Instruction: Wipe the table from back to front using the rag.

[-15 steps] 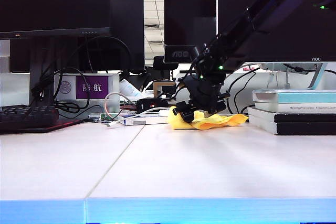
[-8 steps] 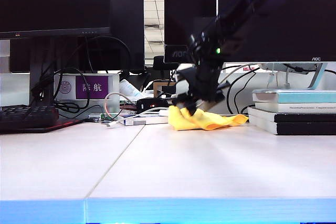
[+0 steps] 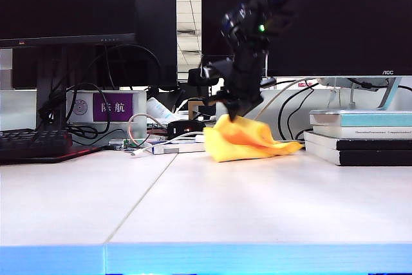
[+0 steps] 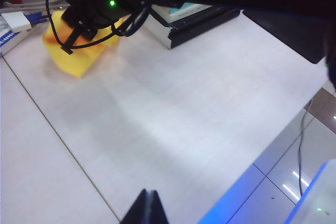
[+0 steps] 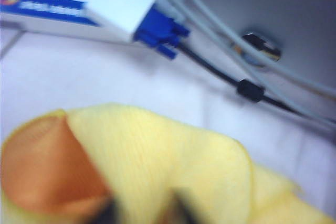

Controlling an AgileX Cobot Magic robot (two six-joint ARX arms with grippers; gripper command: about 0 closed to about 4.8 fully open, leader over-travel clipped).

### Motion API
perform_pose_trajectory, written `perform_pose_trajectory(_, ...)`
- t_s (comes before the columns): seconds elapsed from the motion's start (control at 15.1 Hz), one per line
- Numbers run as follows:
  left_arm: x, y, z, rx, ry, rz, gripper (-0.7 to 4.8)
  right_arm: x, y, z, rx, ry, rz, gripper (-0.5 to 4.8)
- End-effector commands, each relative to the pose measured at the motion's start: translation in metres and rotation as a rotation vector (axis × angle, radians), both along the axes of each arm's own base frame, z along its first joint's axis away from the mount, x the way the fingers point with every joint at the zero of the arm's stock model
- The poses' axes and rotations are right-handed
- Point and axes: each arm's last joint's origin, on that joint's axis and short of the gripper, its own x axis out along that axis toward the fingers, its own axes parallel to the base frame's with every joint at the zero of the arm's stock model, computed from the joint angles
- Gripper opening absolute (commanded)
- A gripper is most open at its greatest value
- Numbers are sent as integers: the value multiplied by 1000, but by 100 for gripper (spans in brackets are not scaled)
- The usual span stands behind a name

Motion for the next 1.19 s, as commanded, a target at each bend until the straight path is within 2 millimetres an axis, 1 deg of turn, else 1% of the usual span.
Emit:
perform_pose_trajectory(0.07, 0, 0, 3, -13, -16, -5, -6, -14, 2, 16, 35, 71, 69, 344)
perform_pose_trajectory(0.13, 0, 0, 3, -13, -16, -5, -5, -20, 3, 20, 36, 108, 88, 16)
perform_pose_trajectory(0.27, 0, 0, 3, -12, -16, -4, -6, -25, 2, 24, 54, 136, 80, -1)
perform_pose_trajectory(0.33, 0, 0, 3, -12, -16, -4, -6, -27, 3, 29, 90, 142, 65, 108)
perform_pose_trajectory(0.4, 0, 0, 3, -12, -16, -4, -6, -29, 3, 33, 110, 146, 57, 282)
perform_pose_trajectory(0.46, 0, 0, 3, -12, -17, -3, -6, -33, 3, 41, 120, 145, 67, 292)
perform_pose_trajectory(0.53, 0, 0, 3, -12, -17, -3, -6, -41, 2, 54, 120, 141, 72, -8)
perform_pose_trajectory(0.66, 0, 0, 5, -9, -45, -13, -6, -61, -8, 92, 144, 122, 62, -5)
perform_pose_trajectory(0.73, 0, 0, 6, -15, -56, -14, -6, -70, -12, 106, 168, 125, 52, -5)
perform_pose_trajectory(0.86, -1, 1, 7, -22, -66, -14, -6, -84, -18, 125, 187, 119, 65, -4)
perform_pose_trajectory(0.93, -5, 4, 10, -30, -80, -16, -6, -97, -23, 145, 200, 90, 72, -5)
perform_pose_trajectory(1.0, -9, 7, 13, -24, -113, -25, -6, -106, -26, 158, 211, 70, 79, -5)
perform_pose_trajectory(1.06, -16, 14, 21, -25, -175, -25, -6, -124, -34, 182, 232, 33, 91, -4)
perform_pose_trajectory(1.13, -28, 28, 43, -58, -289, 89, -6, -161, -50, 219, 262, -12, 114, -4)
perform_pose_trajectory(1.19, -33, 34, 49, -71, -316, 126, -5, -174, -55, 230, 269, -27, 120, -5)
